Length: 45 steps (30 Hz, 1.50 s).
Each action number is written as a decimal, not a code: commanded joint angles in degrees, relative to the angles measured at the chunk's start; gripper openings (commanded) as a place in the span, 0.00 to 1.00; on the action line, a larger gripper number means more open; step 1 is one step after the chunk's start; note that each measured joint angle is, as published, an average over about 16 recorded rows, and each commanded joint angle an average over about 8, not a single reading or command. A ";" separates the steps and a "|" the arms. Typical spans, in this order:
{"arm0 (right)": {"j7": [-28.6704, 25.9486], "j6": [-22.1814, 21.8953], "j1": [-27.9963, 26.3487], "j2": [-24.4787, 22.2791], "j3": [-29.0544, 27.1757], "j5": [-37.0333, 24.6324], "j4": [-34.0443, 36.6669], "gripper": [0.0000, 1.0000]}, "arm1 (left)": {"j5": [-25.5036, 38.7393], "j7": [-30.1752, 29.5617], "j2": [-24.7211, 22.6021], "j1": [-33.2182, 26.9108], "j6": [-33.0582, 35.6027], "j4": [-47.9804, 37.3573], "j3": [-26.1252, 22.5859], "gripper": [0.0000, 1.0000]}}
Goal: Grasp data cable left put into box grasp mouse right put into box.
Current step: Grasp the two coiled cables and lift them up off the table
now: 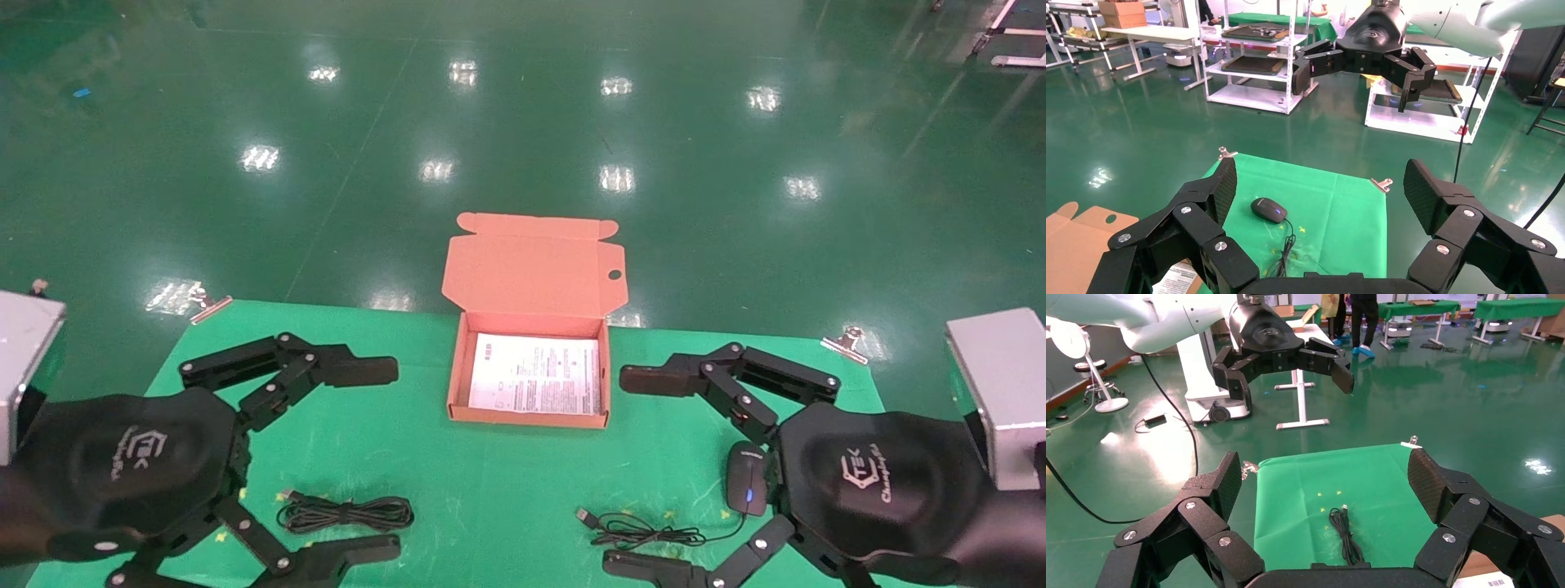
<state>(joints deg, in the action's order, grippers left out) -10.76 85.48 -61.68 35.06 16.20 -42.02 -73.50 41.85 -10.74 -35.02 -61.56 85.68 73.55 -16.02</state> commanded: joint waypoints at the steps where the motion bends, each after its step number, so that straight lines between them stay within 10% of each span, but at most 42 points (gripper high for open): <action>1: 0.00 -0.01 -0.01 0.00 0.01 -0.01 0.00 1.00 | 0.00 0.00 0.00 0.00 0.00 -0.01 0.00 1.00; 17: 2.72 -0.16 -2.08 -1.15 1.27 -6.55 -1.53 1.00 | 7.65 -0.23 -0.13 -4.33 1.82 -0.01 -3.40 1.00; 34: 27.06 3.02 -19.48 4.60 15.39 -40.53 -4.17 1.00 | 36.61 -1.58 -6.92 -23.50 4.78 0.37 -22.39 1.00; 45: 33.67 -3.12 -19.73 9.99 23.66 -58.13 -4.01 1.00 | 56.72 1.40 -14.83 -30.08 1.92 -0.50 -34.66 1.00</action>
<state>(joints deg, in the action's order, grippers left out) 21.82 82.38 -80.98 44.96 39.66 -99.82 -77.35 97.80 -9.61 -49.50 -90.70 87.21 72.68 -50.15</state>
